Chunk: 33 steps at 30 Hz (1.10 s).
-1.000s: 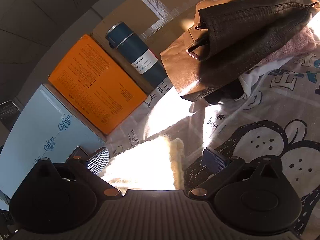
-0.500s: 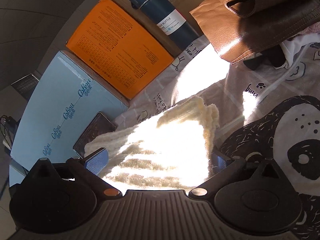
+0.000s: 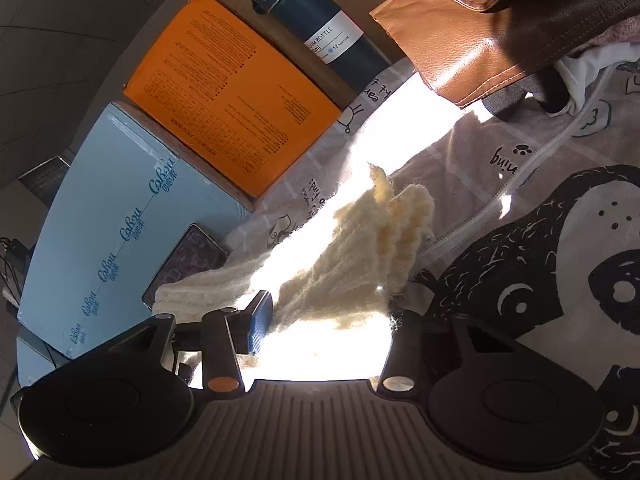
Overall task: Fold clothes
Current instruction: 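Grasp the folded cream sweater with both grippers and lift it, then carry the sweater beside the light-blue boxes, lower it, open both grippers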
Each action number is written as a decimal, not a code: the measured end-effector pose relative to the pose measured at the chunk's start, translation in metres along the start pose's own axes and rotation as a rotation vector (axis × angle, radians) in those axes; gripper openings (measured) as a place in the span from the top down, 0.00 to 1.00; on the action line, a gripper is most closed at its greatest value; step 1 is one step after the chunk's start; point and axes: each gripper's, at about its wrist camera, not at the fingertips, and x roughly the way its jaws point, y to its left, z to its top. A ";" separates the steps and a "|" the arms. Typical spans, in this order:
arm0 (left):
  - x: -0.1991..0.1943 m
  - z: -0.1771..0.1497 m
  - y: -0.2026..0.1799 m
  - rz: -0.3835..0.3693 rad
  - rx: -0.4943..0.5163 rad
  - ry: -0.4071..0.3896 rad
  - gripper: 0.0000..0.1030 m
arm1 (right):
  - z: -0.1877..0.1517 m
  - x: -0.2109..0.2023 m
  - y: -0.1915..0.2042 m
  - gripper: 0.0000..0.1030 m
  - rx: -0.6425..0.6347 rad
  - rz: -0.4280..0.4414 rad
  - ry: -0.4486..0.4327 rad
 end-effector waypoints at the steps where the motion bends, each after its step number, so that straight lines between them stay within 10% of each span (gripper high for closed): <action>1: -0.001 0.000 -0.001 0.004 0.007 -0.011 0.52 | -0.001 -0.001 0.002 0.66 -0.010 0.002 -0.006; 12: -0.057 -0.012 -0.030 0.031 0.021 -0.136 0.68 | -0.011 -0.015 0.022 0.76 -0.119 0.032 -0.077; 18: -0.135 -0.027 -0.041 0.130 0.075 -0.292 0.68 | -0.040 -0.013 0.097 0.76 -0.221 0.139 -0.062; 33: -0.347 -0.062 -0.012 0.510 0.009 -0.980 0.68 | -0.108 0.091 0.324 0.76 -0.430 0.509 0.087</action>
